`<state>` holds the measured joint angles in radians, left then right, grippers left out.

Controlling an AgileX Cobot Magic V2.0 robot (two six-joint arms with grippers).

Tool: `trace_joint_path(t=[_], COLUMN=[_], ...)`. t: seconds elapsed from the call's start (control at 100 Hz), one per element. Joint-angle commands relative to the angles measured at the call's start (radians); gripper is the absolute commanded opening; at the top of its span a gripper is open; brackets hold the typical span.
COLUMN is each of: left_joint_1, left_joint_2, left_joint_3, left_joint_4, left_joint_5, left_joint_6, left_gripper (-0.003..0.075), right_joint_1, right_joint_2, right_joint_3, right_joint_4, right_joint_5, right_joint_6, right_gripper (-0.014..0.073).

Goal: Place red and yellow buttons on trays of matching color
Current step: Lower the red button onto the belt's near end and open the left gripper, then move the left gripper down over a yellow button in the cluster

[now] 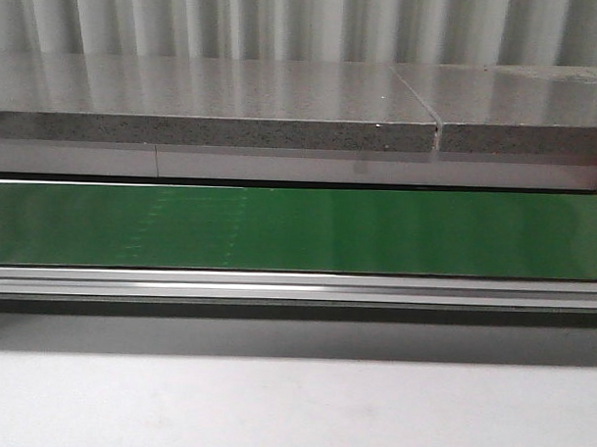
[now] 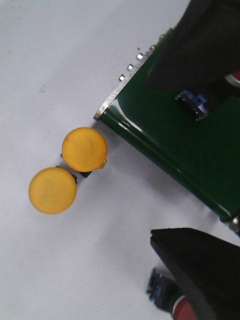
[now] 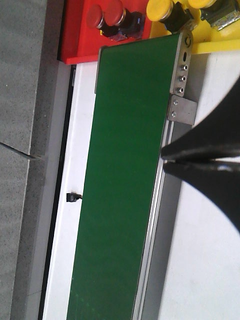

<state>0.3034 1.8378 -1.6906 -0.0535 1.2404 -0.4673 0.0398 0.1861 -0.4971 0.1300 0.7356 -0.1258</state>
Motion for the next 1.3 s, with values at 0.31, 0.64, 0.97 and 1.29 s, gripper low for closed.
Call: trace_joint_path(t=[0.31,0.64,0.97,1.29], left_joint_1=[0.081,0.089,0.091,0.111], left_joint_2=[0.003,0.088,0.14,0.162], left_joint_3=[-0.032,-0.034,-0.034,-0.034], left_joint_4=[-0.175,-0.171,-0.161,-0.147], left_joint_5=[-0.104,-0.135,-0.188,-0.228], left_joint_6=[-0.282,-0.284,-0.284,-0.291], left_gripper=[0.0545,0.0545,0.0545,0.0545], right_joint_1=[0.001,0.001,0.001,0.001], right_joint_2=[0.009,0.009,0.009,0.009], right_joint_3=[-0.024,-0.024,-0.024,-0.024], right_joint_4=[0.002,0.002,0.002,0.002], right_joint_5=[-0.069,-0.069,-0.069,-0.069], right_joint_6=[-0.012,-0.012,-0.012,-0.012], right_gripper=[-0.0017,-0.0017,-0.0017,-0.0017])
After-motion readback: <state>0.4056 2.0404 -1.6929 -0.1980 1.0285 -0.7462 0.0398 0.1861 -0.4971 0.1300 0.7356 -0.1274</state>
